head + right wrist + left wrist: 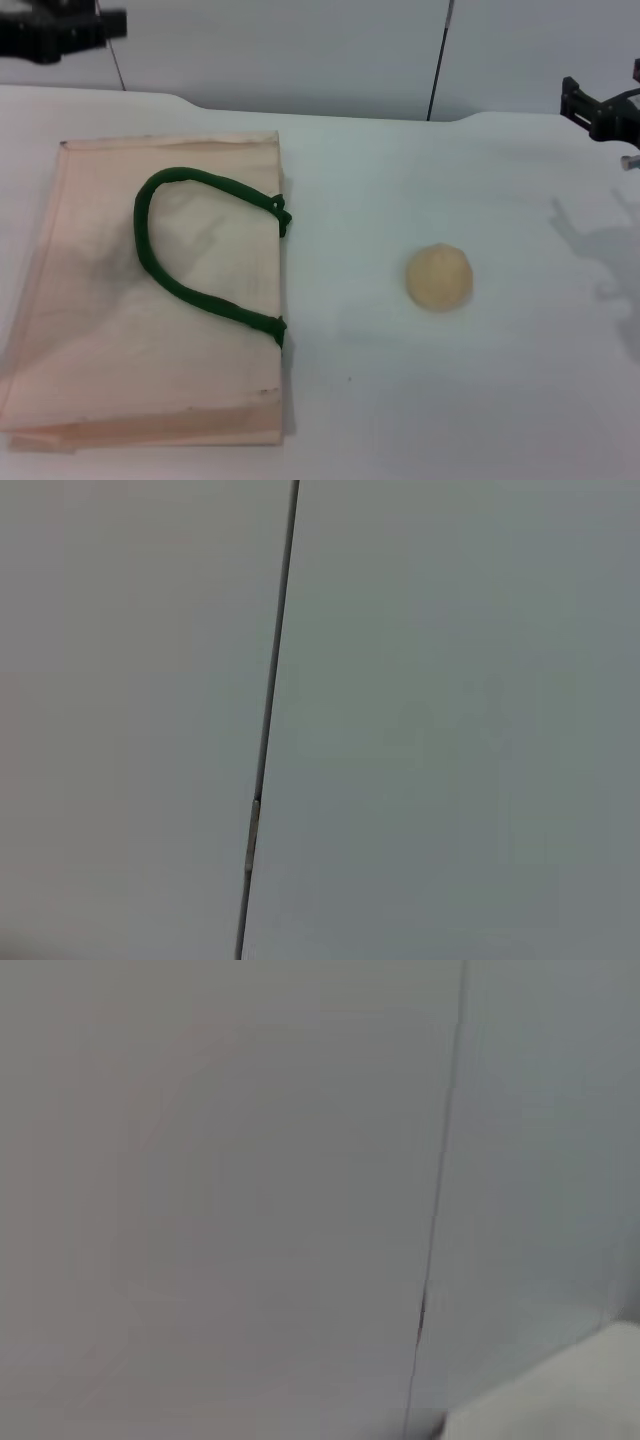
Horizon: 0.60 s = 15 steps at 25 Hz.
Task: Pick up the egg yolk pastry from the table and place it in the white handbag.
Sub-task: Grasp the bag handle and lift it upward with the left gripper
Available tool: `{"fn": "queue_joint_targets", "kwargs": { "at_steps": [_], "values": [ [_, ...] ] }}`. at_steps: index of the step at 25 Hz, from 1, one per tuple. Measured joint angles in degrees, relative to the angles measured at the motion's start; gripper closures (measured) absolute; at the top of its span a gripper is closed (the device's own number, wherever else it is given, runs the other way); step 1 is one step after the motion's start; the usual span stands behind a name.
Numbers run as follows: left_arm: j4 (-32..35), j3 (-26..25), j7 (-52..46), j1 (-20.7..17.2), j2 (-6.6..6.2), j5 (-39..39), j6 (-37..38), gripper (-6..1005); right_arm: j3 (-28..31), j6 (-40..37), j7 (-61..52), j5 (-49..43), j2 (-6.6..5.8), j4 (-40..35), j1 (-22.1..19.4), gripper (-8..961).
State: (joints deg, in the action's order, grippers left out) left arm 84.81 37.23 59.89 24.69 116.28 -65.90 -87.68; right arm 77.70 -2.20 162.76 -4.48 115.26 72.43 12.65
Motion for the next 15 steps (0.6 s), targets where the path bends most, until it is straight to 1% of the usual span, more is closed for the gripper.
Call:
{"fn": "queue_joint_targets", "kwargs": {
  "at_steps": [4, 8, 11, 13, 15],
  "values": [
    [1.6, -0.4, -7.2, 1.9, -0.01, 7.8, -2.4, 522, 0.0, 0.0, 0.0, 0.0, 0.01, 0.0, -0.1, 89],
    [1.8, 1.3, -12.9, 4.2, 0.12, 15.3, -3.1, 522, 0.0, -0.1, 0.0, 0.0, 0.03, 0.0, -0.2, 90],
    [1.8, 5.0, -16.1, 4.9, 0.32, 20.1, -2.4, 523, -0.1, -0.1, -0.1, 0.0, 0.10, 0.0, -0.2, 90],
    [1.8, 6.8, -17.1, 5.0, 0.35, 21.4, -1.7, 523, -0.1, -0.1, -0.1, 0.0, 0.13, 0.0, -0.2, 90],
    [1.7, 10.2, -19.3, 4.9, 0.46, 23.8, -0.3, 523, -0.2, -0.1, -0.1, 0.0, 0.14, -0.1, -0.2, 91]
  ]
}}
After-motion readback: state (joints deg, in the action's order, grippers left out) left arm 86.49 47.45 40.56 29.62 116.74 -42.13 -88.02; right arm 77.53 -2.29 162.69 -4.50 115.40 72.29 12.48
